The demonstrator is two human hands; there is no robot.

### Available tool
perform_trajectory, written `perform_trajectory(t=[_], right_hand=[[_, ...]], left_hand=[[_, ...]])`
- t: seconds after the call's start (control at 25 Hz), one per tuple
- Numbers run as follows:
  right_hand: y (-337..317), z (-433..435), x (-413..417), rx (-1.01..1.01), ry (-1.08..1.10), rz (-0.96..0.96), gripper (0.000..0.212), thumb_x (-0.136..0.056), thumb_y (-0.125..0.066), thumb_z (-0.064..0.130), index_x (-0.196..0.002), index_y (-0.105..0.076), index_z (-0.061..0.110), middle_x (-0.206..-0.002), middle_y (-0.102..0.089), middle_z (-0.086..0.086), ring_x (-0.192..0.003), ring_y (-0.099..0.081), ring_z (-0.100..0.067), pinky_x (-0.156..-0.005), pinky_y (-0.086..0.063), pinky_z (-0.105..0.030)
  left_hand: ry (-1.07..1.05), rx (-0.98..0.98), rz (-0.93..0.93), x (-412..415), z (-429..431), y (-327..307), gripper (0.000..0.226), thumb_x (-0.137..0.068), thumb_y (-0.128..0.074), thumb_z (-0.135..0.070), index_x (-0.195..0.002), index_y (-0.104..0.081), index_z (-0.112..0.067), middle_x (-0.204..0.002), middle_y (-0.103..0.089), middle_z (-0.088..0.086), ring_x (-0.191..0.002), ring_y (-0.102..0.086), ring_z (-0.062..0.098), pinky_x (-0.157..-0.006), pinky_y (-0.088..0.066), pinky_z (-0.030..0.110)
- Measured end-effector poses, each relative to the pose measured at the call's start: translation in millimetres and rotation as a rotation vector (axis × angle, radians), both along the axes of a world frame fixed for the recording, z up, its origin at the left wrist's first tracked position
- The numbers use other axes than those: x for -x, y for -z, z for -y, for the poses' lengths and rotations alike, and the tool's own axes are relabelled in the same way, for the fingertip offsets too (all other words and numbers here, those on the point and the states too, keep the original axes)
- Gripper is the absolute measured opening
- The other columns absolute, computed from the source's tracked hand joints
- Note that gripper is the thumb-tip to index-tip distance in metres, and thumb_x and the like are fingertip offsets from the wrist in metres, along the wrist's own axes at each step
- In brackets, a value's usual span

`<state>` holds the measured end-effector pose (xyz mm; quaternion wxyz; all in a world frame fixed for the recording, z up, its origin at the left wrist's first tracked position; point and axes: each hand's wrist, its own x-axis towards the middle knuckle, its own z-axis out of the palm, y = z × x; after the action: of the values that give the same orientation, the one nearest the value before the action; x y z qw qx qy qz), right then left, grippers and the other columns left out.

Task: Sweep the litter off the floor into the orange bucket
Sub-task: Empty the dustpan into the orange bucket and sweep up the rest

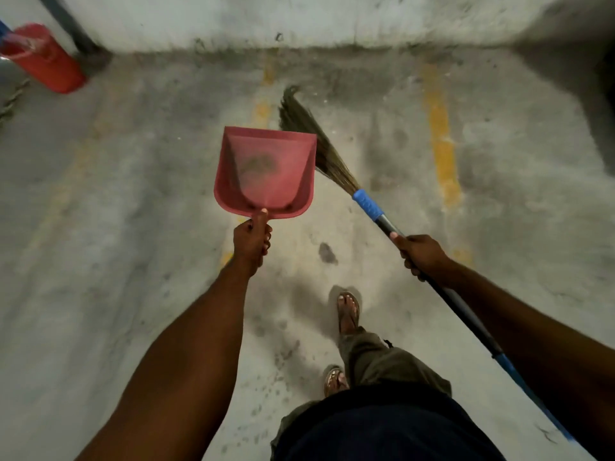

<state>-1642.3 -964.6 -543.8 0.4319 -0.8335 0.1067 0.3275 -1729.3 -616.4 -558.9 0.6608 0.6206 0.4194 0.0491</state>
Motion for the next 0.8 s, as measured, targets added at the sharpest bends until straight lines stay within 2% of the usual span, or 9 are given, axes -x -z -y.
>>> perform_trajectory(t=[0.2,0.4,0.56,0.8], right_hand=[[-2,-112,-95,0.023,-0.179,0.006,0.054,-0.093,-0.061,0.062,-0.077,-0.057,0.011,-0.061,-0.054,-0.008,-0.042,-0.044,-0.02,-0.041,-0.037,-0.021],[-17,-242,-171,-0.002,-0.336,0.016,0.056,-0.092,-0.062,0.063,-0.075,-0.056,0.01,-0.059,-0.055,-0.008,-0.04,-0.046,-0.018,-0.04,-0.04,-0.022],[-23,-345,-207,-0.022,-0.446,-0.001,0.056,-0.093,-0.062,0.061,-0.074,-0.056,0.009,-0.058,-0.054,-0.008,-0.041,-0.046,-0.018,-0.042,-0.04,-0.024],[-12,-512,-249,-0.014,-0.567,0.087,0.052,-0.095,-0.063,0.057,-0.077,-0.055,0.009,-0.058,-0.052,-0.007,-0.042,-0.046,-0.018,-0.042,-0.04,-0.023]], left_hand=[[-0.186,-0.017,-0.029,-19,-80,-11,0.044,-0.097,-0.067,-0.049,-0.077,-0.065,-0.01,-0.058,-0.051,0.001,-0.042,-0.04,0.012,-0.036,-0.027,0.016],[-0.388,-0.024,0.032,-30,-150,-14,0.041,-0.097,-0.068,-0.047,-0.086,-0.075,-0.009,-0.062,-0.055,0.001,-0.045,-0.042,0.013,-0.041,-0.032,0.02],[-0.484,-0.01,-0.02,-36,-211,-9,0.042,-0.096,-0.07,-0.048,-0.076,-0.07,-0.01,-0.062,-0.055,0.003,-0.044,-0.044,0.012,-0.041,-0.035,0.02],[-0.542,0.004,-0.051,-61,-356,5,0.046,-0.095,-0.07,-0.049,-0.079,-0.066,-0.005,-0.063,-0.055,0.005,-0.042,-0.045,0.011,-0.04,-0.036,0.019]])
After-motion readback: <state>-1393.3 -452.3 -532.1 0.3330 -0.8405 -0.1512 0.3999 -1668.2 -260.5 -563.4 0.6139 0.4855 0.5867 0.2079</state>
